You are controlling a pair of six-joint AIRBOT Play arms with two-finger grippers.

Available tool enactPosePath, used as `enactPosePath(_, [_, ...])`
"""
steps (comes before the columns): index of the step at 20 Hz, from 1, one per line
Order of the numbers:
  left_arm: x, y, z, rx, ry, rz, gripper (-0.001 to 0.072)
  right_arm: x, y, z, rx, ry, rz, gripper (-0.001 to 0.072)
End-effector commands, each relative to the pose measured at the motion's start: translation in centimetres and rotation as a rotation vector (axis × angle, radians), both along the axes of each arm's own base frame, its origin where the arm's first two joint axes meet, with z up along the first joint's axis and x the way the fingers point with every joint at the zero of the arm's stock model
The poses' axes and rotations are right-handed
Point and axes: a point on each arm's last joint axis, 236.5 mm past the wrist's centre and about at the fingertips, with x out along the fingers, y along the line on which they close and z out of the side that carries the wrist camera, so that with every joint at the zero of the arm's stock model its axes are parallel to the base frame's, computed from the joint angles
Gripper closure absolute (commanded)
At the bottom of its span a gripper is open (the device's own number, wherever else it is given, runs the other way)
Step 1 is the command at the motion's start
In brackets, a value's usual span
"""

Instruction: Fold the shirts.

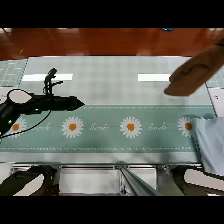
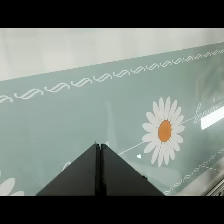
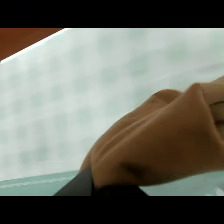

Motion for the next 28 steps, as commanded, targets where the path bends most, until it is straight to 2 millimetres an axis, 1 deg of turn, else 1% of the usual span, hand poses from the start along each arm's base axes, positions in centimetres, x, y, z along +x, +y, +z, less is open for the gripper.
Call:
enactPosePath(1, [0.0,-0.2,0.0,0.002,-0.003,-0.003,0.0688,-7.0,-4.7,-0.9,-0.063,0.163,-0.105,0.0688])
enactPosePath(3, [0.3,-0.1,0.0,0.005,-0.012,0.006,0.0688,-9.5,-6.2,-1.1,-0.06,0.177,-0.187,0.0688])
enactPosePath(5, [0.7,0.1,0.0,0.009,-0.026,0.02,0.0688,-12.6,-7.3,-2.6,-0.034,0.216,-0.263,0.0688])
enactPosePath(6, [0.9,0.0,0.1,0.012,-0.033,0.024,0.0688,-14.3,-7.7,-3.7,-0.023,0.245,-0.302,0.0688])
enactPosePath(8, [1.3,0.0,0.1,0.016,-0.049,0.034,0.0688,-19.1,-9.0,-6.7,-0.026,0.347,-0.437,0.0688])
enactPosePath(10, [1.9,-0.1,0.2,0.024,-0.076,0.051,0.0688,-25.3,-10.7,-9.5,-0.071,0.487,-0.619,0.0688])
enactPosePath(11, [2.4,-0.1,0.2,0.031,-0.093,0.064,0.0688,-28.1,-11.2,-10.6,-0.095,0.551,-0.687,0.0688])
enactPosePath(12, [2.7,-0.2,0.2,0.032,-0.102,0.075,0.0688,-30.4,-11.2,-11.5,-0.101,0.602,-0.749,0.0688])
enactPosePath(13, [3.0,-0.4,0.0,0.027,-0.101,0.085,0.0688,-31.6,-10.8,-12.2,-0.098,0.628,-0.779,0.0687])
enactPosePath(14, [3.2,-0.7,-0.3,0.022,-0.096,0.091,0.0688,-32.3,-10.3,-12.8,-0.097,0.651,-0.794,0.0686])
enactPosePath(16, [3.0,-1.2,-1.4,0.025,-0.067,0.081,0.0688,-34.3,-9.9,-13.8,-0.124,0.721,-0.828,0.0685])
enactPosePath(17, [2.9,-1.4,-2.0,0.029,-0.052,0.075,0.0688,-35.2,-9.9,-14.1,-0.136,0.753,-0.845,0.0665])
enactPosePath(18, [2.9,-1.4,-2.7,0.034,-0.036,0.076,0.0688,-36.1,-10.0,-14.4,-0.143,0.788,-0.875,0.0469])
enactPosePath(19, [3.0,-1.3,-3.4,0.039,-0.021,0.079,0.0688,-36.4,-10.0,-14.6,-0.146,0.804,-0.877,0.0293])
enactPosePath(20, [3.1,-1.1,-4.0,0.047,-0.013,0.086,0.0688,-36.5,-10.1,-14.6,-0.153,0.806,-0.879,0.03])
enactPosePath(22, [3.9,-0.6,-4.7,0.091,-0.066,0.062,0.0688,-36.4,-10.6,-14.6,-0.169,0.794,-0.879,0.03])
enactPosePath(23, [4.6,0.1,-4.5,0.109,-0.102,0.066,0.0688,-36.2,-10.7,-14.7,-0.167,0.789,-0.874,0.0301])
enactPosePath(24, [5.7,1.1,-3.7,0.109,-0.124,0.096,0.0688,-35.4,-10.7,-14.8,-0.147,0.768,-0.859,0.0316])
enactPosePath(25, [6.9,2.2,-2.5,0.098,-0.139,0.122,0.0688,-34.4,-10.5,-14.8,-0.112,0.749,-0.84,0.0409])
enactPosePath(26, [8.2,3.5,-0.7,0.075,-0.152,0.149,0.0688,-33.4,-10.1,-14.8,-0.059,0.734,-0.833,0.0511])
enactPosePath(27, [9.2,4.6,1.4,0.046,-0.159,0.165,0.0688,-31.2,-9.6,-14.7,0.005,0.679,-0.789,0.0599])
enactPosePath(28, [10.1,5.7,4.1,0.021,-0.18,0.164,0.0689,-27.6,-9.2,-14.4,0.052,0.574,-0.713,0.0683])
